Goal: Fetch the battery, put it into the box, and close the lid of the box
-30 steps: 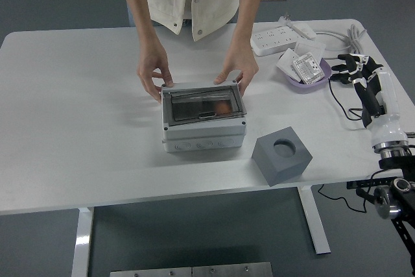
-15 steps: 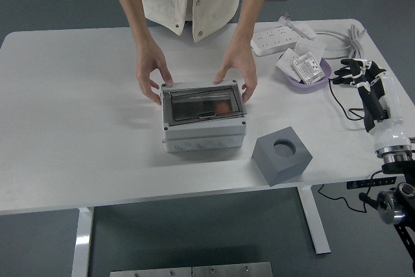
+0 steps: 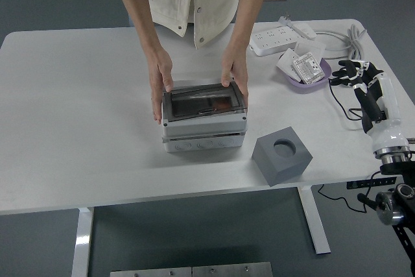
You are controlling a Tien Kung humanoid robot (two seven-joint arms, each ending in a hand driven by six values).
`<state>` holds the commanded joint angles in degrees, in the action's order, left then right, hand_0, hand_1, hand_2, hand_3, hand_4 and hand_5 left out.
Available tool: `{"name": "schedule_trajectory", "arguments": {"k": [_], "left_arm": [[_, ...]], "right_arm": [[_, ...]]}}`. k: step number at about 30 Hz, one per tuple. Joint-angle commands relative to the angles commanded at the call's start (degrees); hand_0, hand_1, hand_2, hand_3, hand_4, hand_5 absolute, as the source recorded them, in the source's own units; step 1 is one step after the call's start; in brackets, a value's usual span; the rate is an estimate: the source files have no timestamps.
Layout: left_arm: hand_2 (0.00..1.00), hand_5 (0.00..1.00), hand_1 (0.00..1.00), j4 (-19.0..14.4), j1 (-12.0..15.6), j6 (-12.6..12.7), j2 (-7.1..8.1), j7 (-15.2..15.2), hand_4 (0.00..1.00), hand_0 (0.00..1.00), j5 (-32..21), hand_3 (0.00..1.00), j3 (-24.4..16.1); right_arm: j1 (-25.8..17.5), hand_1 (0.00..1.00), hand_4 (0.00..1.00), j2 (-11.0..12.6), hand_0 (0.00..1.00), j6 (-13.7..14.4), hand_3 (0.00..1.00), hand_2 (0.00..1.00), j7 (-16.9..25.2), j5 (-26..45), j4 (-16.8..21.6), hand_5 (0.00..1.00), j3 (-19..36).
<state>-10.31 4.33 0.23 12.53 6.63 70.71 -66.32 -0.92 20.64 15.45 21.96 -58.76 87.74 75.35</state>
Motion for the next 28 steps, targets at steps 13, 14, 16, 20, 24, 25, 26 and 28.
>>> {"name": "schedule_trajectory", "arguments": {"k": [13, 14, 16, 20, 24, 25, 26, 28], "left_arm": [[0.602, 0.002, 0.757, 0.0, -0.2, 0.0, 0.08, -0.2, 0.062, 0.607, -0.3, 0.479, 0.5], [0.602, 0.002, 0.757, 0.0, -0.2, 0.0, 0.06, -0.2, 0.062, 0.607, -0.2, 0.479, 0.4], [0.602, 0.002, 0.757, 0.0, -0.2, 0.0, 0.02, -0.2, 0.062, 0.607, -0.1, 0.479, 0.4], [0.603, 0.002, 0.758, 0.0, -0.2, 0.1, 0.00, -0.2, 0.065, 0.608, -0.1, 0.479, 0.3], [0.602, 0.002, 0.757, 0.0, -0.2, 0.1, -0.01, -0.2, 0.066, 0.612, 0.0, 0.477, 0.1], [0.602, 0.002, 0.757, 0.0, -0.2, 0.1, -0.01, -0.2, 0.066, 0.612, 0.0, 0.477, 0.1], [0.602, 0.002, 0.757, 0.0, -0.2, 0.1, -0.01, -0.2, 0.066, 0.612, 0.0, 0.477, 0.1], [0.602, 0.002, 0.757, 0.0, -0.2, 0.1, -0.01, -0.3, 0.066, 0.612, 0.0, 0.477, 0.1]], "right_arm": [[0.0, 0.440, 0.827, -0.4, 0.554, -0.1, 0.565, 0.500, -0.4, -0.4, -0.6, 0.636, 0.3], [0.0, 0.440, 0.827, -0.4, 0.554, -0.1, 0.565, 0.500, -0.4, -0.4, -0.6, 0.636, 0.3], [-0.1, 0.440, 0.827, -0.4, 0.554, -0.1, 0.565, 0.500, -0.4, -0.4, -0.6, 0.636, 0.4], [-0.1, 0.441, 0.825, -0.3, 0.553, -0.1, 0.565, 0.502, -0.4, -0.4, -0.6, 0.634, 0.6], [-0.1, 0.443, 0.818, -0.3, 0.553, -0.1, 0.566, 0.503, -0.4, -0.5, -0.5, 0.627, 0.9], [-0.1, 0.443, 0.818, -0.3, 0.553, -0.1, 0.566, 0.503, -0.3, -0.4, -0.5, 0.627, 0.9], [-0.1, 0.443, 0.818, -0.3, 0.553, -0.1, 0.566, 0.503, -0.3, -0.4, -0.6, 0.627, 0.9], [-0.1, 0.443, 0.818, -0.2, 0.553, -0.1, 0.566, 0.503, -0.3, -0.5, -0.6, 0.627, 0.9]]}}
